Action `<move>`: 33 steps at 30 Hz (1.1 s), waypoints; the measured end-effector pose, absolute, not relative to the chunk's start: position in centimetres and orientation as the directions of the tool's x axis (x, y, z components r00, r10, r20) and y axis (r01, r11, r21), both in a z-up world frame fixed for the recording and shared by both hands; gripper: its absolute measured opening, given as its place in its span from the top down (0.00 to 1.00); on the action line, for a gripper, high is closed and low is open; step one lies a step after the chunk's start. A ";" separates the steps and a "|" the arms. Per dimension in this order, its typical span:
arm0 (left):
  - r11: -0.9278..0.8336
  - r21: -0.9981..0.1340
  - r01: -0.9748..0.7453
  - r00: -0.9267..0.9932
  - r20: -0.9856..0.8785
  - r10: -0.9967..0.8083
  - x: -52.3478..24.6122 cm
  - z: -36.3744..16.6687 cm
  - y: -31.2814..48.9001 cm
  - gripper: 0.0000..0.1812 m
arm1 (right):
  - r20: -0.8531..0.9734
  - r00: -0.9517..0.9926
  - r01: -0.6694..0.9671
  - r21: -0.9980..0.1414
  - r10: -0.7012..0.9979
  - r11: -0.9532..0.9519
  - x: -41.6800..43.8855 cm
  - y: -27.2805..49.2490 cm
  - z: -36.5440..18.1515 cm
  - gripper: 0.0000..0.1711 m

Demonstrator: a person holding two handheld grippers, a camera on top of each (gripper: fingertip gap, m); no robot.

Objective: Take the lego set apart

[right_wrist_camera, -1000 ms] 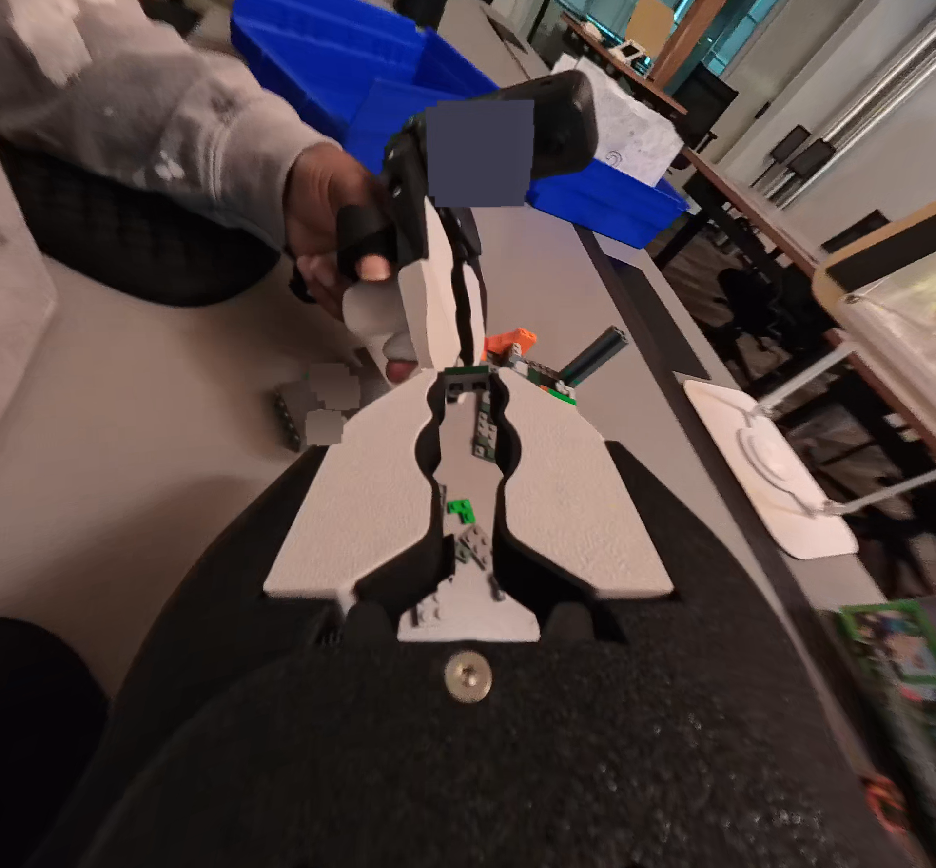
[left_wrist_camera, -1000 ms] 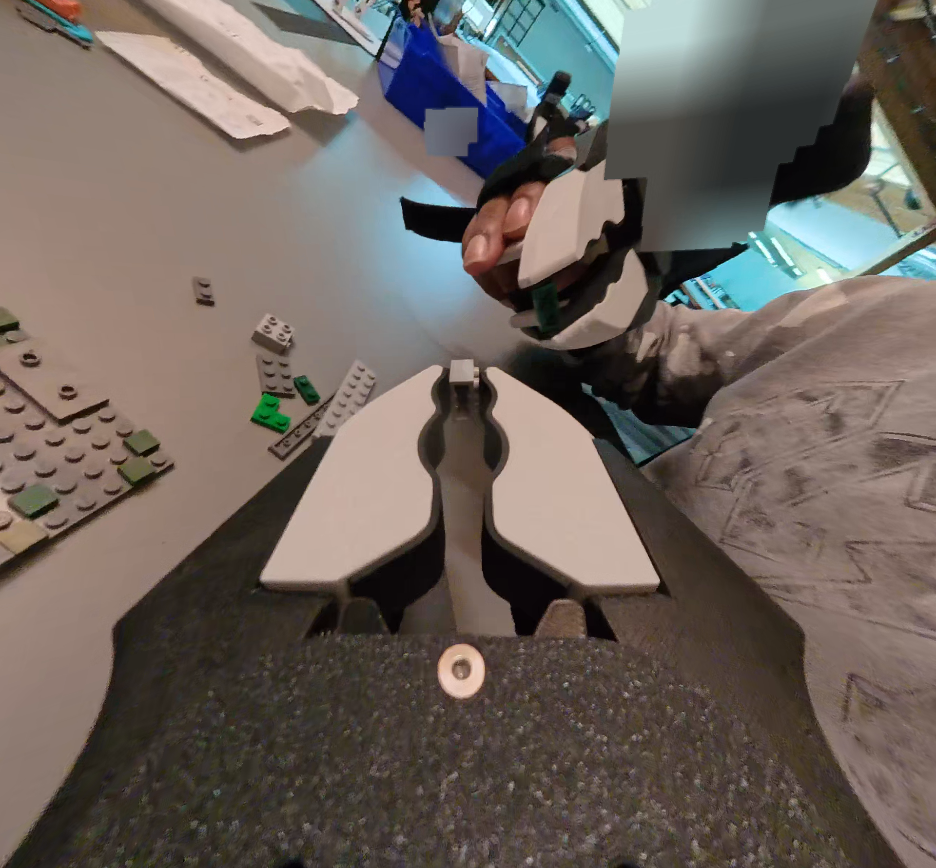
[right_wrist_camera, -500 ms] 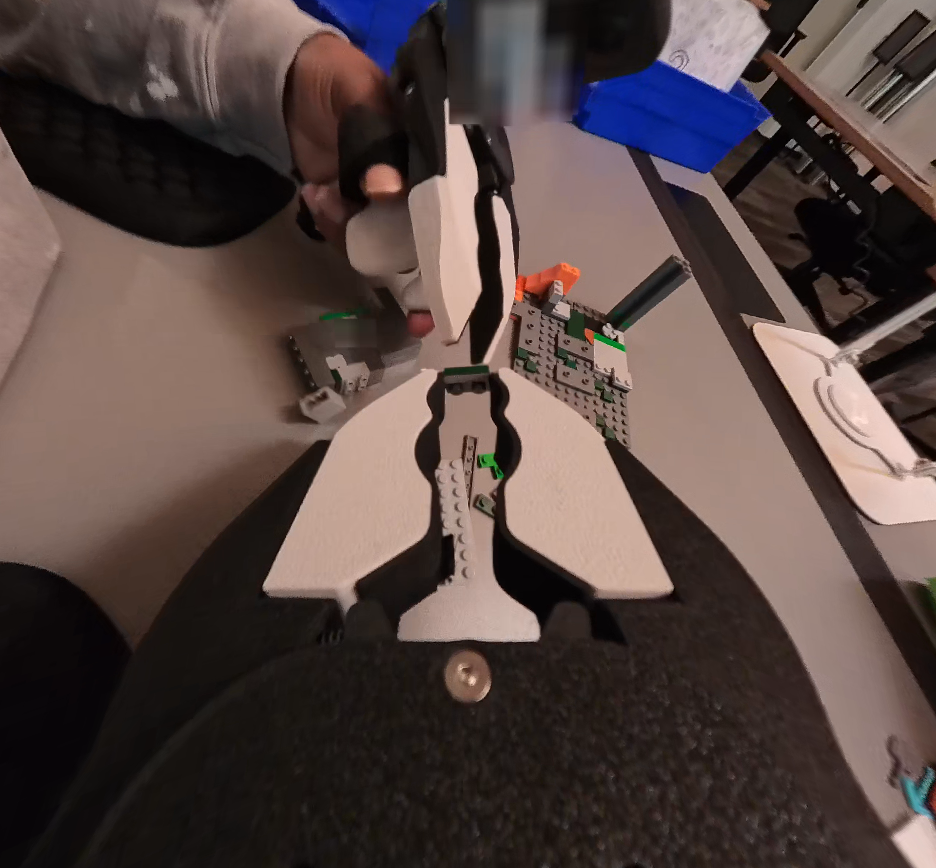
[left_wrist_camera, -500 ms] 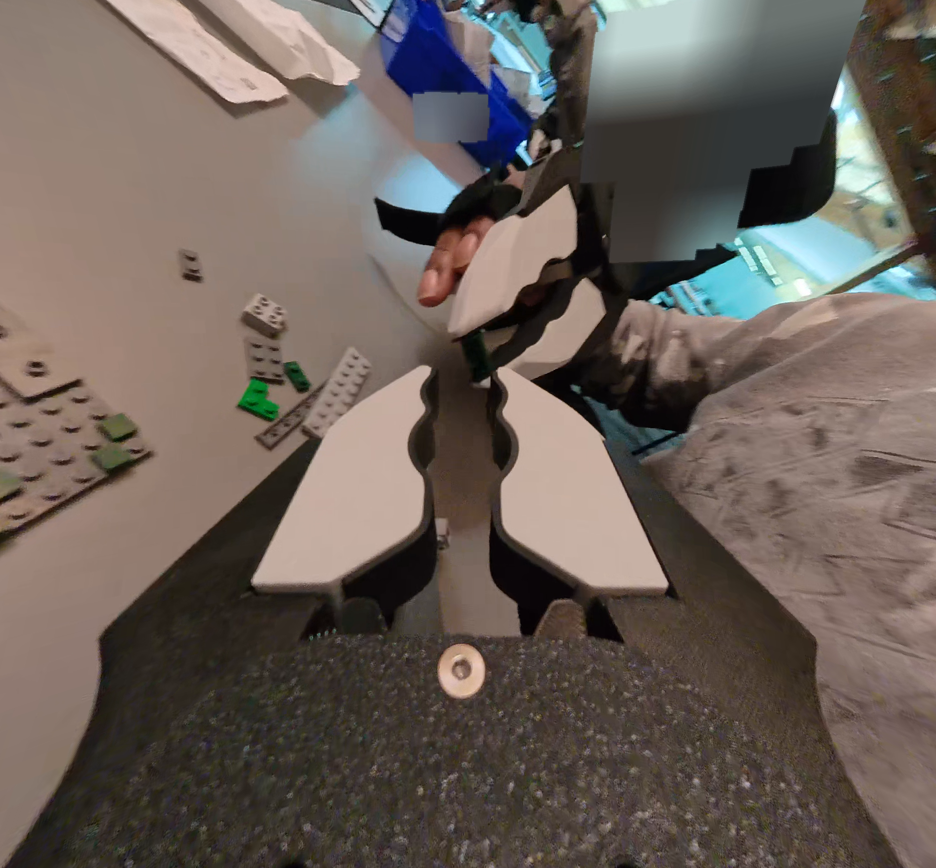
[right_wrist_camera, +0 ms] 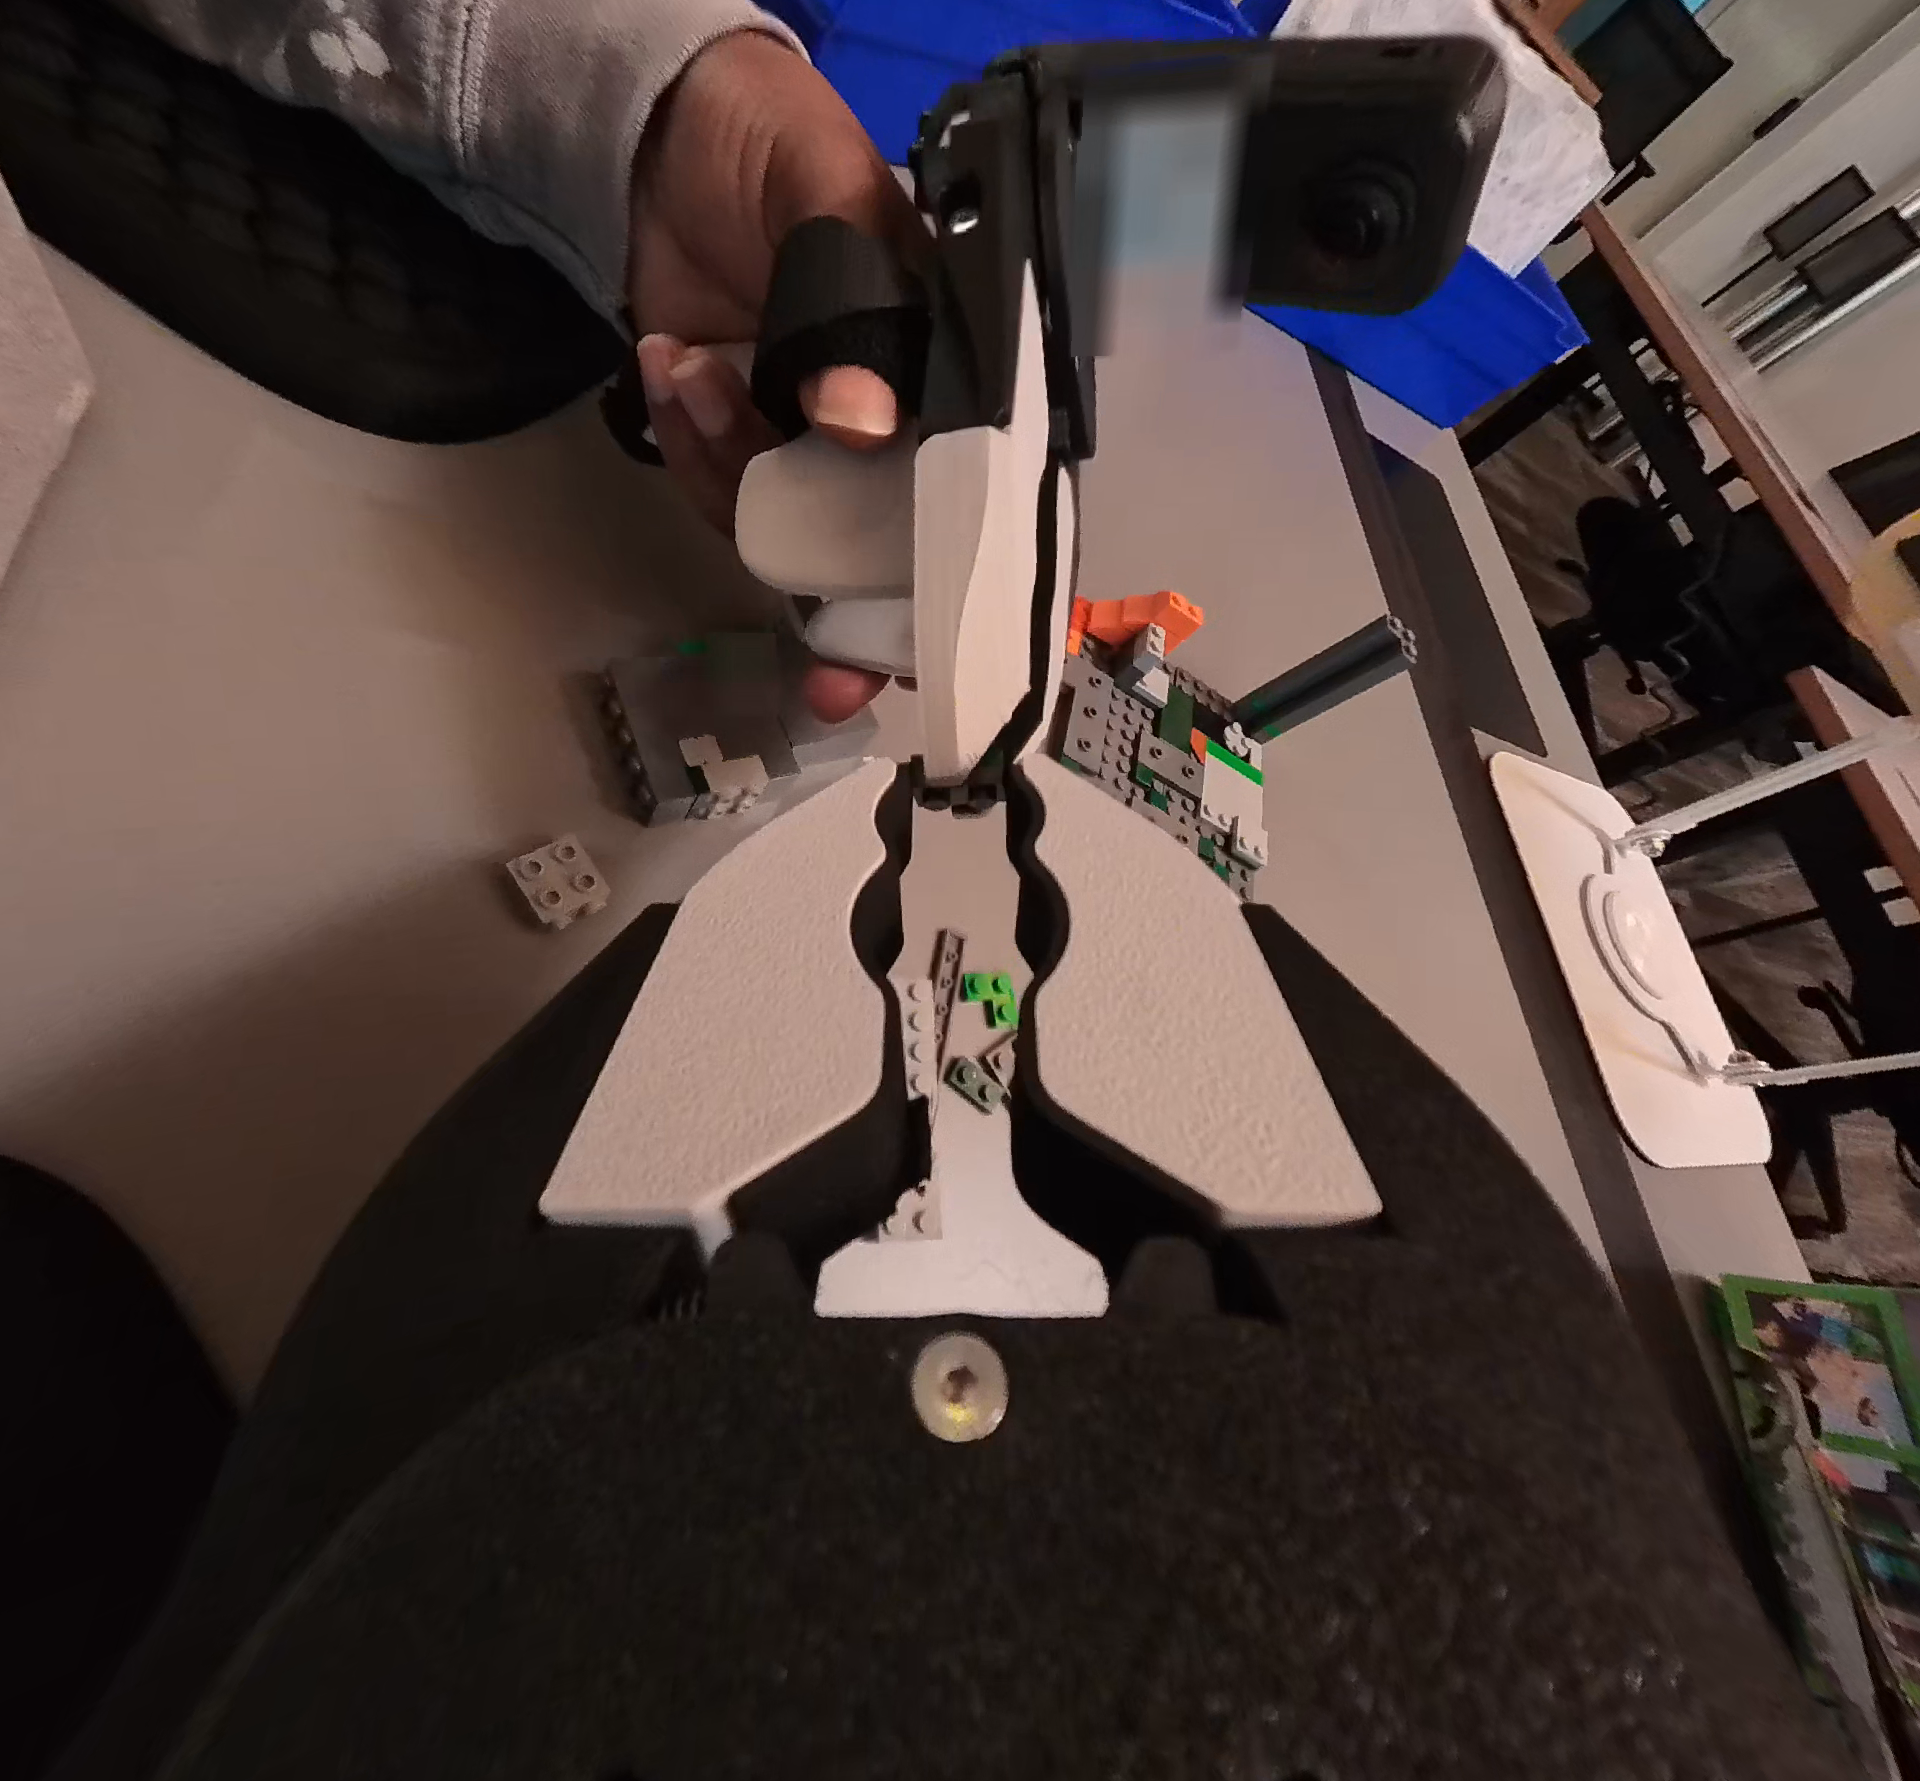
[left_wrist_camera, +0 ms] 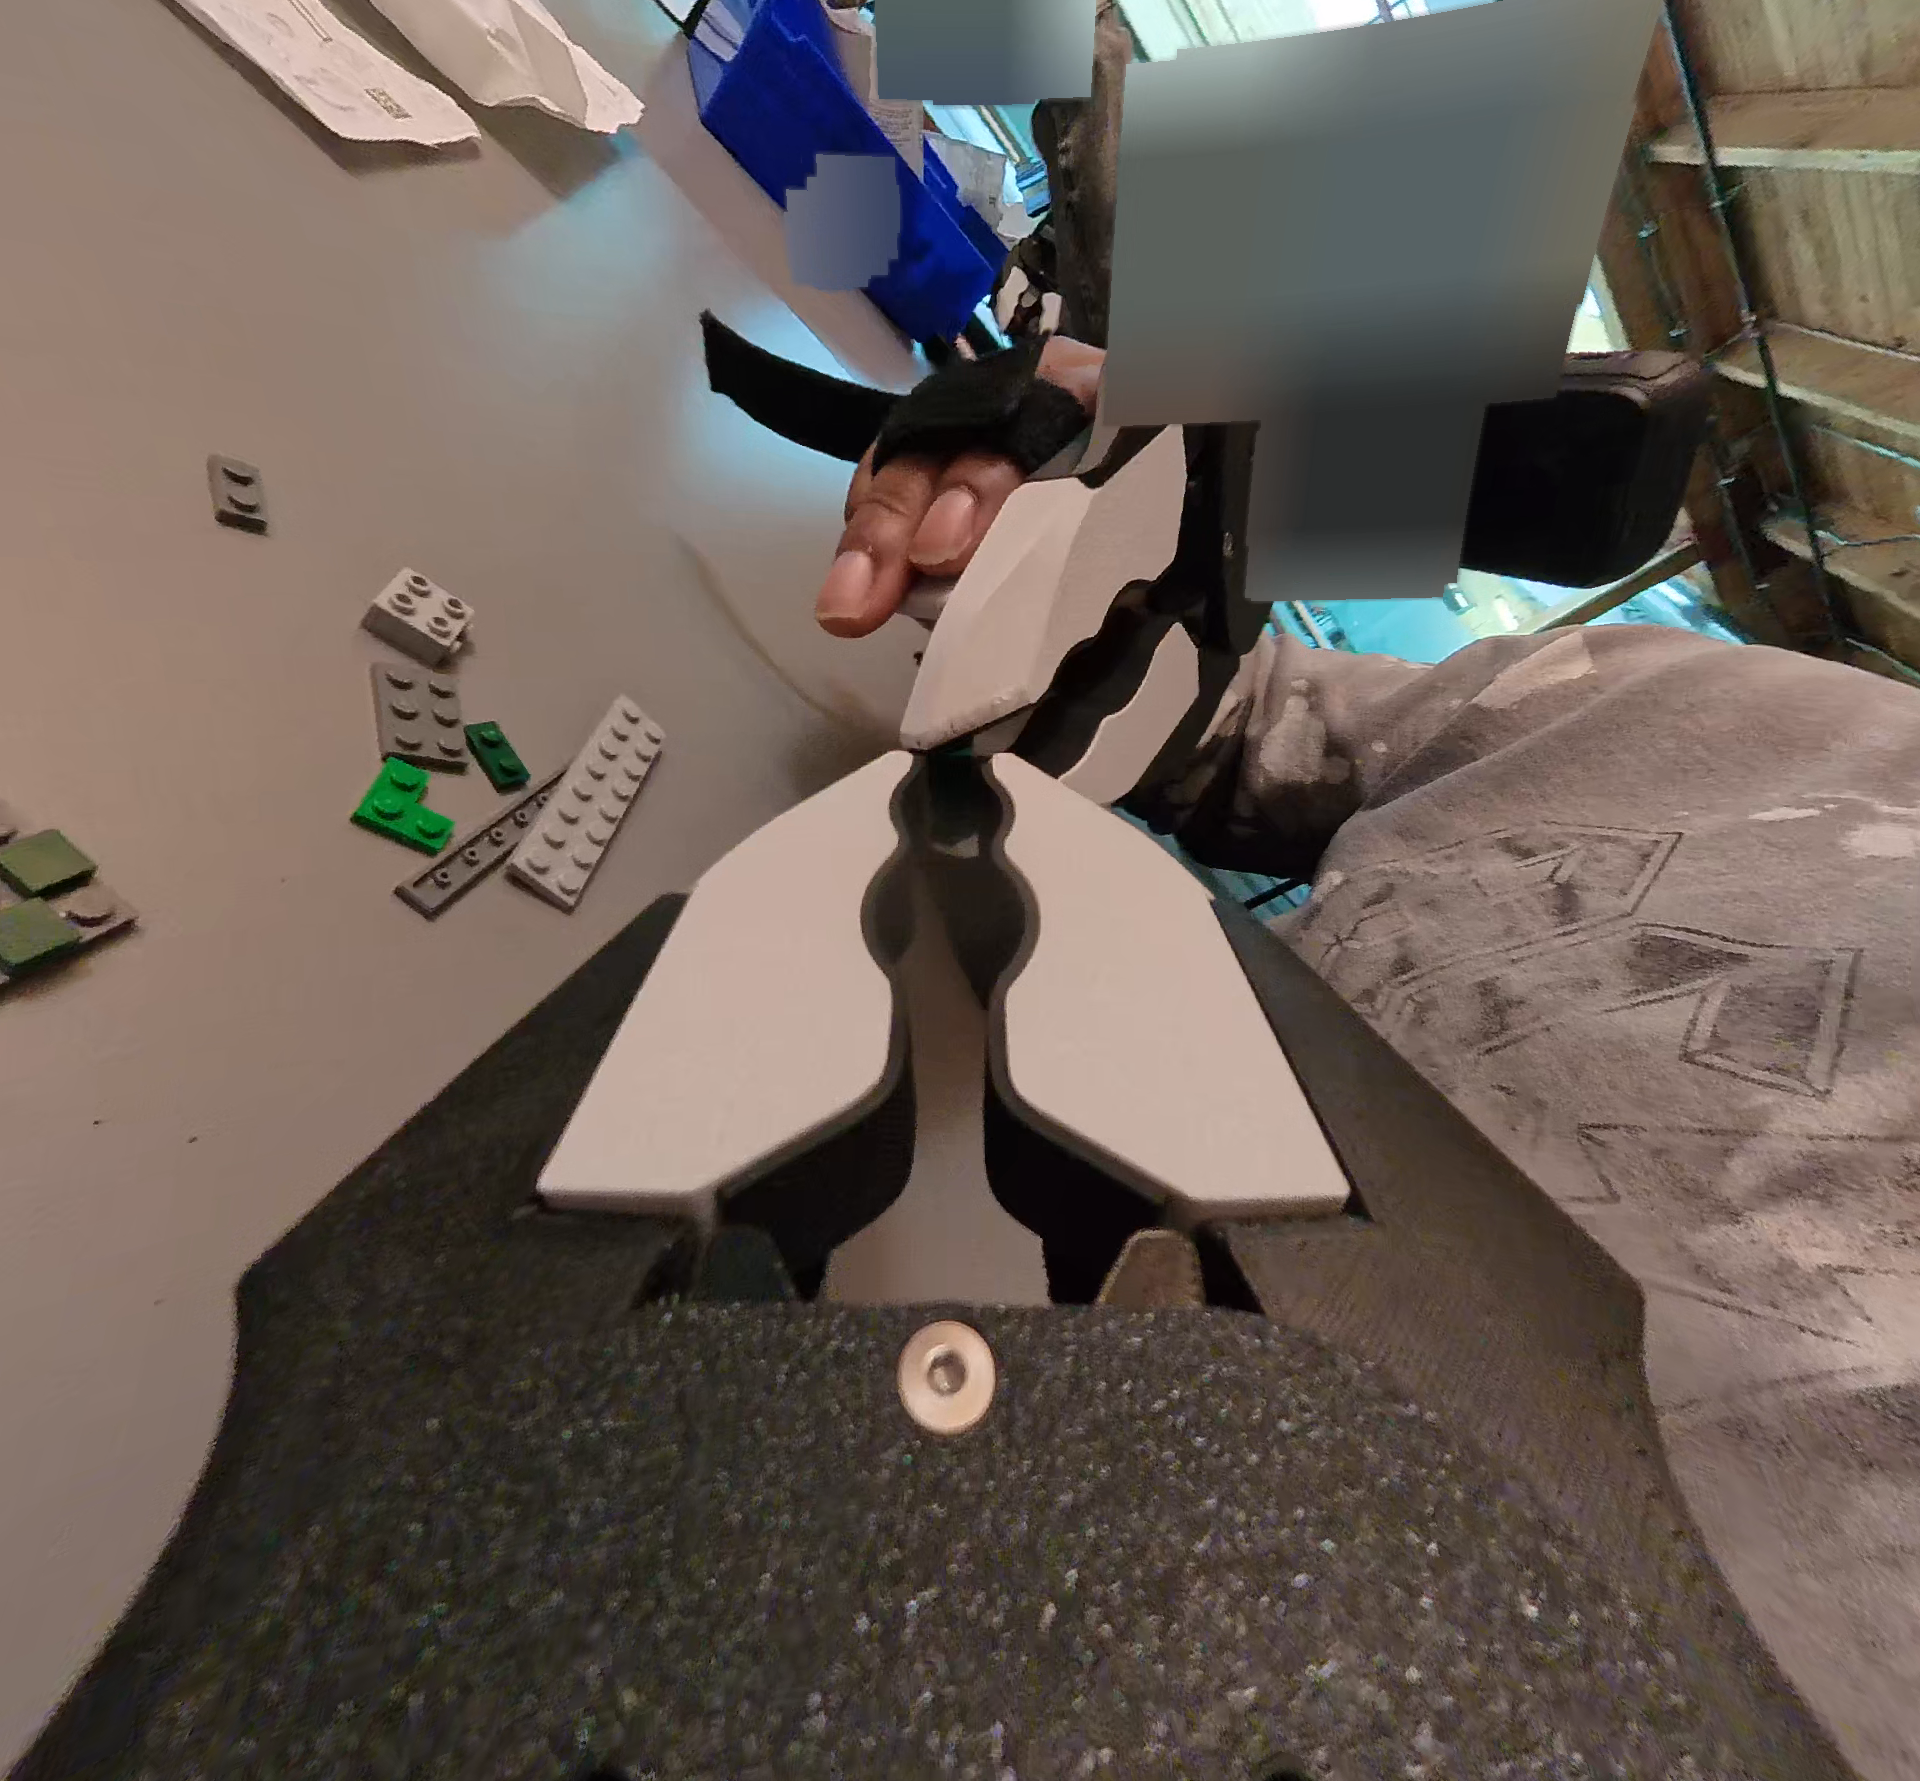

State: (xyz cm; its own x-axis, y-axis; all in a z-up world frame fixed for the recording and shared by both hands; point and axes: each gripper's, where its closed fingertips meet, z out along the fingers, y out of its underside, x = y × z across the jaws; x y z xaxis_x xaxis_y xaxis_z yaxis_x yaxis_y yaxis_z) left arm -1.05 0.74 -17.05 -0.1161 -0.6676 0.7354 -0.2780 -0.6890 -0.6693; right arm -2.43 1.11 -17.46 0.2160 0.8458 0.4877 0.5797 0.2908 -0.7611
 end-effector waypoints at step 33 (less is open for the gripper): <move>-0.673 -0.665 -0.325 -0.192 0.743 -0.641 -1.4 -17.0 -0.7 0.96 | 0.494 0.079 0.629 -0.699 0.866 0.342 -2.3 -0.4 -17.5 0.90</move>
State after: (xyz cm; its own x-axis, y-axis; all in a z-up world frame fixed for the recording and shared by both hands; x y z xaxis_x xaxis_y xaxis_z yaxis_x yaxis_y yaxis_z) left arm -1.35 -0.72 -17.05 -0.1919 -0.6415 0.7428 -0.3246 -0.6728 -0.6649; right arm -2.34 -0.42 -17.51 0.0790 0.8656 0.4945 0.6285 0.3418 -0.6987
